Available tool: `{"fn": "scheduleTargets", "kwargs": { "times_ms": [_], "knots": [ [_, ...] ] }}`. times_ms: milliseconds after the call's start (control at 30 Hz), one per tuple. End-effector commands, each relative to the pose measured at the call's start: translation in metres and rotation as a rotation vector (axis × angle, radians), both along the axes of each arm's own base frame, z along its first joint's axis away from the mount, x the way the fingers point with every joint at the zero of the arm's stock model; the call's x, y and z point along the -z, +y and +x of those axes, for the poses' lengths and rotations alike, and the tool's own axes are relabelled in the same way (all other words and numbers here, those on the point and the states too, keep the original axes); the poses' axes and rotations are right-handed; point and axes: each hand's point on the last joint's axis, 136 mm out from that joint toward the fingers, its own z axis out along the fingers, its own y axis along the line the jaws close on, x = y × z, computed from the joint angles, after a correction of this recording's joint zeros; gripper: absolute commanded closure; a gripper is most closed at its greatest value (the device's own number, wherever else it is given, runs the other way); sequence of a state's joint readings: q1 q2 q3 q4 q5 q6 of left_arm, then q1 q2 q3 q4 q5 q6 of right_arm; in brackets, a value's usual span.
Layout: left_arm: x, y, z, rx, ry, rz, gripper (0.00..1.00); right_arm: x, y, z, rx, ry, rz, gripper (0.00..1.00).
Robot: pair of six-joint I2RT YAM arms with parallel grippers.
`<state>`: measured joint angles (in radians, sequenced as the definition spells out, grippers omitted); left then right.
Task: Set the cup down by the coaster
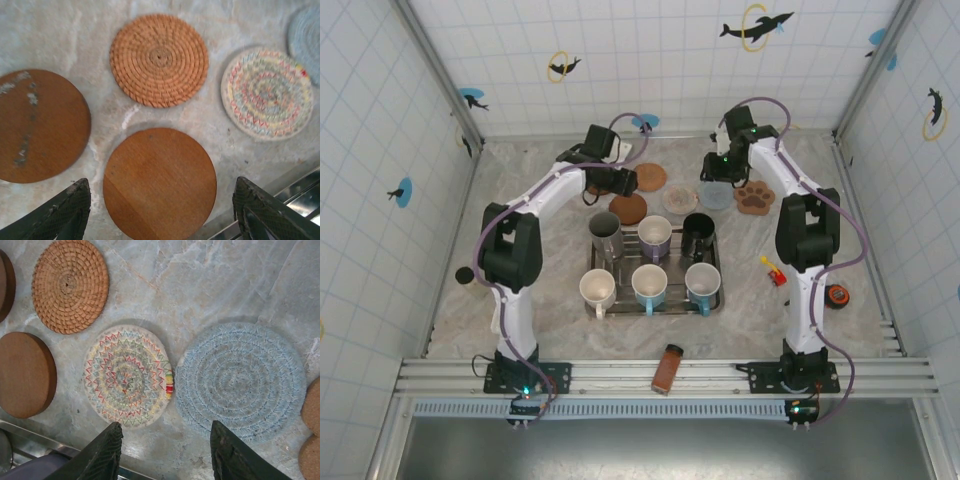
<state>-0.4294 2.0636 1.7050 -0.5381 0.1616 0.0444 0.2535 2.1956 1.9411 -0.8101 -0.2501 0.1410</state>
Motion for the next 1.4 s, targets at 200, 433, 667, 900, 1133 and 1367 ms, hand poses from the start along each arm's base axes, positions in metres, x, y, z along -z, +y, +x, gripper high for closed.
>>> {"fn": "scheduleTargets", "kwargs": {
  "times_ms": [200, 433, 667, 900, 1133, 1367],
  "knots": [
    [0.040, -0.017, -0.007, 0.082, 0.065, 0.205, 0.24, -0.008, 0.000, -0.008, -0.014, -0.019, 0.039, 0.49],
    [0.058, -0.021, -0.005, 0.095, 0.097, 0.231, 0.24, -0.002, 0.000, -0.010, -0.013, -0.009, 0.051, 0.48],
    [0.075, -0.018, 0.000, 0.103, 0.103, 0.277, 0.23, 0.001, -0.001, -0.010, -0.012, -0.002, 0.057, 0.48],
    [0.092, -0.020, 0.003, 0.118, 0.122, 0.295, 0.23, 0.004, -0.003, -0.011, -0.005, 0.005, 0.061, 0.48],
    [0.106, -0.017, 0.003, 0.114, 0.140, 0.319, 0.23, 0.007, -0.002, -0.012, -0.004, 0.012, 0.063, 0.48],
    [0.119, -0.005, 0.003, 0.095, 0.147, 0.381, 0.24, 0.010, -0.004, -0.013, -0.001, 0.016, 0.059, 0.48]
  ]
}}
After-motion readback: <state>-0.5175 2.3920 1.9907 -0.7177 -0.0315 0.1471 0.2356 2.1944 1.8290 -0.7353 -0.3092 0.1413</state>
